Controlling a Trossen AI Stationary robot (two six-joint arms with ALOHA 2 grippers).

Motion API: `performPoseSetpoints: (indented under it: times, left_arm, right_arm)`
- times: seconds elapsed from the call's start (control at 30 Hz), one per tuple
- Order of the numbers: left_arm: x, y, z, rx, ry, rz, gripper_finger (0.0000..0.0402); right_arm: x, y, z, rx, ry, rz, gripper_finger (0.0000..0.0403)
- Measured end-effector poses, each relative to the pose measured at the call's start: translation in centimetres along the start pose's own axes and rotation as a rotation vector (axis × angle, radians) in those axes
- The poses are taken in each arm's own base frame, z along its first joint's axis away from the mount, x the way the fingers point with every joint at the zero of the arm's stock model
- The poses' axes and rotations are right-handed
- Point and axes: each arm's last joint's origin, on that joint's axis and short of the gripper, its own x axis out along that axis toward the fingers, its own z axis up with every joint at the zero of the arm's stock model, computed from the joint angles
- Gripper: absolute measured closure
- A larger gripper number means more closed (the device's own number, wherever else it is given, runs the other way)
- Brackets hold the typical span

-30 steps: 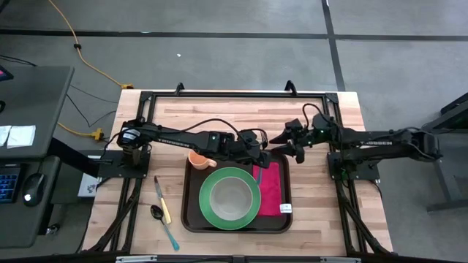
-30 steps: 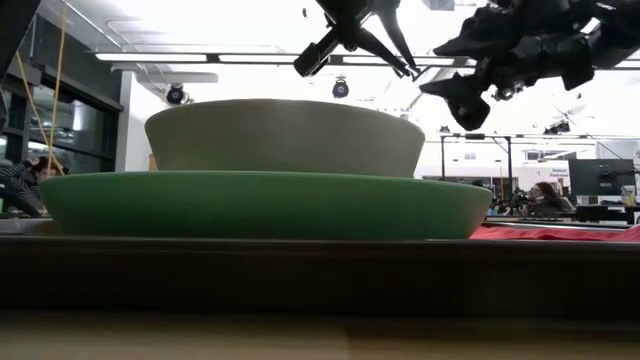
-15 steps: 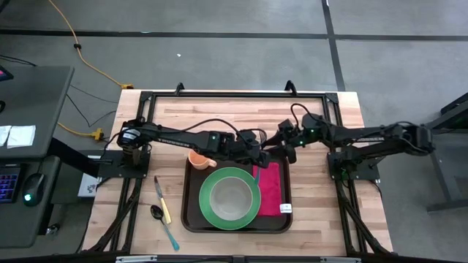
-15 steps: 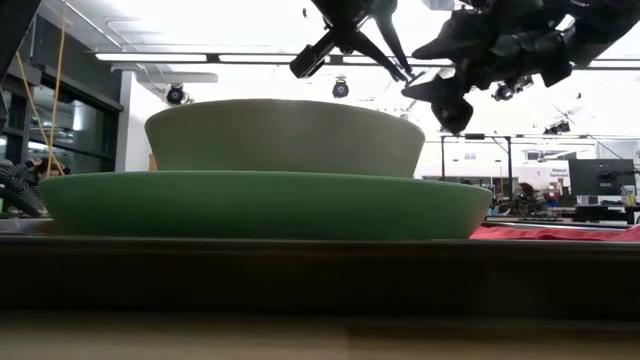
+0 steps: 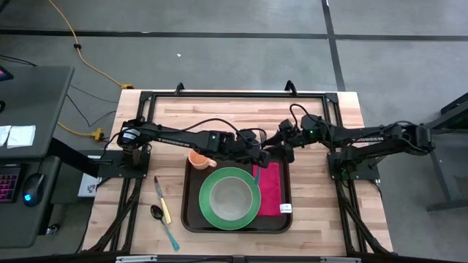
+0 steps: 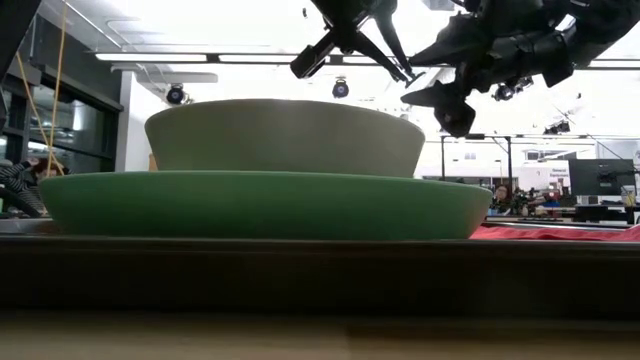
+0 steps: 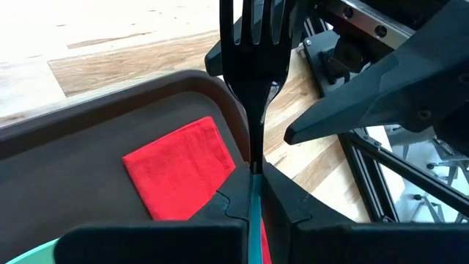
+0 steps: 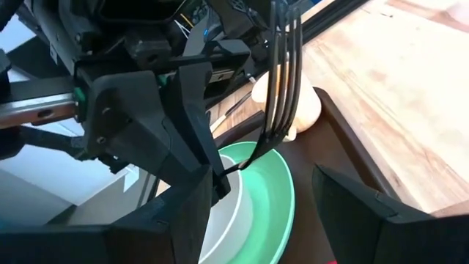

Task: Set up tray
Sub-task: Put the blue fork on the red table napkin

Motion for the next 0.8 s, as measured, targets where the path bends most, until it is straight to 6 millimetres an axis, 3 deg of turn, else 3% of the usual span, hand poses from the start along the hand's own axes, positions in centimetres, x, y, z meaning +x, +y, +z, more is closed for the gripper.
performPoseSetpoints:
  times: [0.8]
  left_arm:
    - [0.0,0.0,0.0,0.005,0.0,0.002,0.0351]
  right_arm:
    - [1.0,0.0,-0.4,0.068,-0.023,-0.005,0.019]
